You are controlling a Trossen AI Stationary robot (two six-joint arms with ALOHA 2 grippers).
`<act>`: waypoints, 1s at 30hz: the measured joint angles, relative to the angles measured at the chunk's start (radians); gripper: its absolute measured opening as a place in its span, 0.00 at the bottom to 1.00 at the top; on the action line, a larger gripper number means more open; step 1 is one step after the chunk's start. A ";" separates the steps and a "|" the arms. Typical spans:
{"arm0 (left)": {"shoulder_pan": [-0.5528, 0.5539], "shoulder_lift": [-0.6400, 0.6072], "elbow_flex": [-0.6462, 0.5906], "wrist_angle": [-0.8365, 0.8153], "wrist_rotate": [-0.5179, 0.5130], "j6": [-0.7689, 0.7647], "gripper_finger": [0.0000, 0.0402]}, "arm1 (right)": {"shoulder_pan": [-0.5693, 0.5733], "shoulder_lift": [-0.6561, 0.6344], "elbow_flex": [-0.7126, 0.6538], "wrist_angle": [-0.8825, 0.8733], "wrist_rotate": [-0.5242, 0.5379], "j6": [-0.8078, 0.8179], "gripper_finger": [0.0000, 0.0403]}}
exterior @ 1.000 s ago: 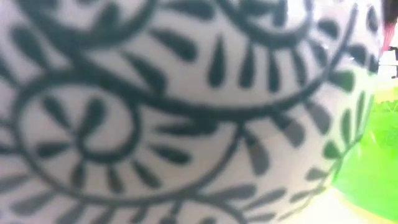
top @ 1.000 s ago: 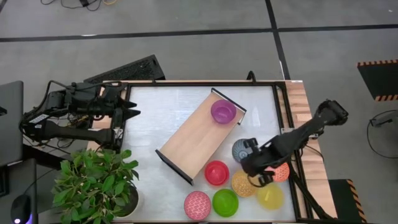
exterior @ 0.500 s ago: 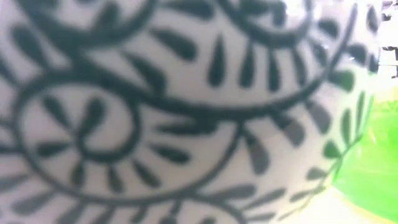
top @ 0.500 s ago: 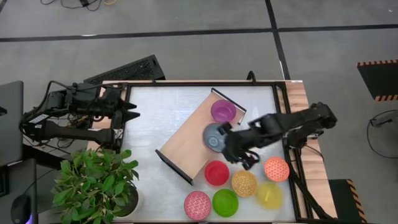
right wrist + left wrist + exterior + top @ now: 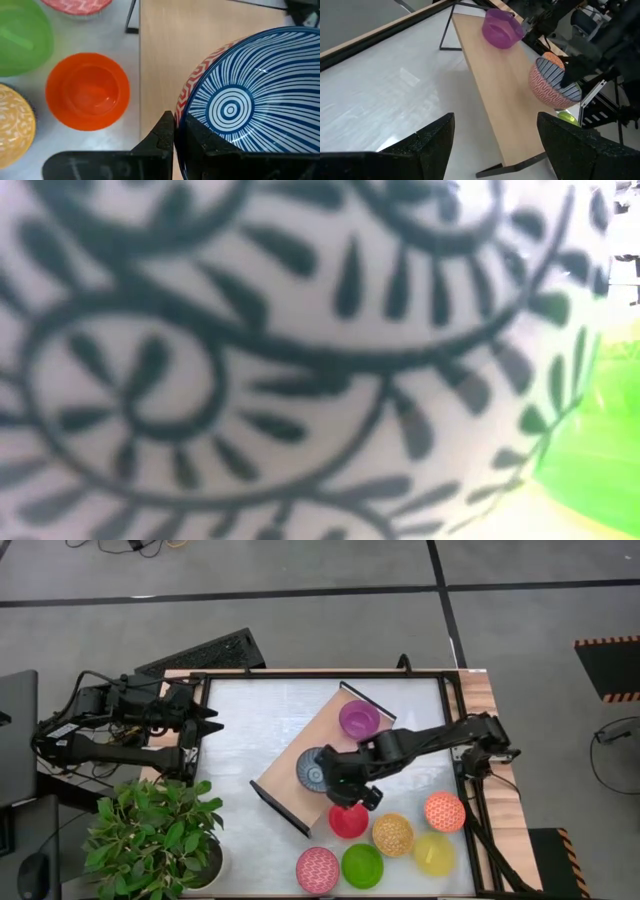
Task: Place and stack bowls onto a shelf
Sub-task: Put the blue patterned bowl on the shelf
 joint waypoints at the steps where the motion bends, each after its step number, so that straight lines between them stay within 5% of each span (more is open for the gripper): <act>1: 0.000 0.000 0.000 0.000 0.001 0.000 0.67 | 0.000 0.008 0.000 -0.001 -0.004 -0.007 0.09; 30: 0.000 0.000 0.000 0.000 0.021 0.006 0.67 | -0.097 0.037 0.001 -0.082 -0.032 -0.113 0.09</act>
